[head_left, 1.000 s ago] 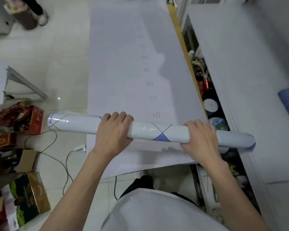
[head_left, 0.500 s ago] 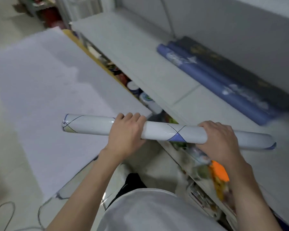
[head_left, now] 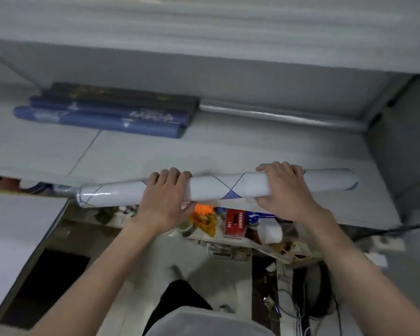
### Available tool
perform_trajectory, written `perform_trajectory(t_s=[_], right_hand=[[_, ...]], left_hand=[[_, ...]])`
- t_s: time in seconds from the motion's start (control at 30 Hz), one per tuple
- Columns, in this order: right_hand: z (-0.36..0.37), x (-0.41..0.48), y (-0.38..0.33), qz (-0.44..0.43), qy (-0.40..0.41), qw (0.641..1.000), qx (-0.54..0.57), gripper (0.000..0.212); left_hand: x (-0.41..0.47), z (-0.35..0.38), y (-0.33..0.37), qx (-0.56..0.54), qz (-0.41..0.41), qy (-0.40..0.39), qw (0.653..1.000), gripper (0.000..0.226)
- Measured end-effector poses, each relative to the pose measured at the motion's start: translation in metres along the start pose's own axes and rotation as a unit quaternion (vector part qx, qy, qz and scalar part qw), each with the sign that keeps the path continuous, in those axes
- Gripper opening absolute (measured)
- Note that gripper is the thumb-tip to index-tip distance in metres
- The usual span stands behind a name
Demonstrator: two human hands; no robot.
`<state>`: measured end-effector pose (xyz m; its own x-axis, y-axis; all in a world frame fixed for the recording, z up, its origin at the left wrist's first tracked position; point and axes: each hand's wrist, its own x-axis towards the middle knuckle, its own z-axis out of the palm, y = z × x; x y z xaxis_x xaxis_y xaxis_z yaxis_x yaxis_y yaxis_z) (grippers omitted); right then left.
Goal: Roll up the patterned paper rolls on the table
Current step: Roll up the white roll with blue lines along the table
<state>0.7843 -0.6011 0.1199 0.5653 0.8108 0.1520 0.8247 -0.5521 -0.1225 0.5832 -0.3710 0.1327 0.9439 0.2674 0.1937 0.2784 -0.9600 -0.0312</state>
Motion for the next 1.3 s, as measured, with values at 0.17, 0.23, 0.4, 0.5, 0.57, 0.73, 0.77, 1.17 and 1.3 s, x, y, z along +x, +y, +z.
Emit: perform_trajectory(t_s=[0.17, 0.23, 0.4, 0.5, 0.57, 0.73, 0.77, 1.17, 1.3], right_hand=[[0.003, -0.013, 0.077, 0.055, 0.006, 0.998, 0.043, 0.071], [0.008, -0.008, 0.107, 0.071, 0.001, 0.997, 0.036, 0.064], [0.022, 0.033, 0.174, 0.137, -0.042, 0.988, 0.052, 0.048], [0.032, 0.065, 0.203, 0.135, -0.044, 0.989, 0.042, 0.046], [0.037, 0.086, 0.219, 0.138, -0.026, 0.99, 0.009, 0.048], [0.046, 0.133, 0.24, 0.159, 0.043, 0.978, -0.131, 0.048], [0.049, 0.142, 0.241, 0.17, 0.051, 0.976, -0.124, 0.047], [0.047, 0.103, 0.137, 0.202, 0.061, 0.962, 0.174, 0.04], [0.039, 0.032, 0.062, 0.218, 0.036, 0.893, 0.392, 0.027]], left_hand=[[0.068, 0.028, 0.039, 0.007, 0.129, -0.017, 0.991, 0.056], [0.102, 0.041, 0.053, 0.002, 0.144, -0.041, 0.989, 0.051], [0.187, 0.079, 0.077, -0.093, 0.132, -0.066, 0.985, 0.049], [0.229, 0.102, 0.079, -0.112, 0.111, -0.085, 0.984, 0.054], [0.255, 0.117, 0.076, -0.103, 0.109, -0.064, 0.987, 0.055], [0.311, 0.137, 0.071, -0.077, 0.047, -0.001, 0.996, 0.052], [0.32, 0.14, 0.071, -0.074, 0.036, 0.006, 0.997, 0.052], [0.233, 0.097, 0.088, -0.316, -0.048, 0.038, 0.947, 0.044], [0.121, 0.064, 0.1, -0.429, -0.11, 0.046, 0.895, 0.025]])
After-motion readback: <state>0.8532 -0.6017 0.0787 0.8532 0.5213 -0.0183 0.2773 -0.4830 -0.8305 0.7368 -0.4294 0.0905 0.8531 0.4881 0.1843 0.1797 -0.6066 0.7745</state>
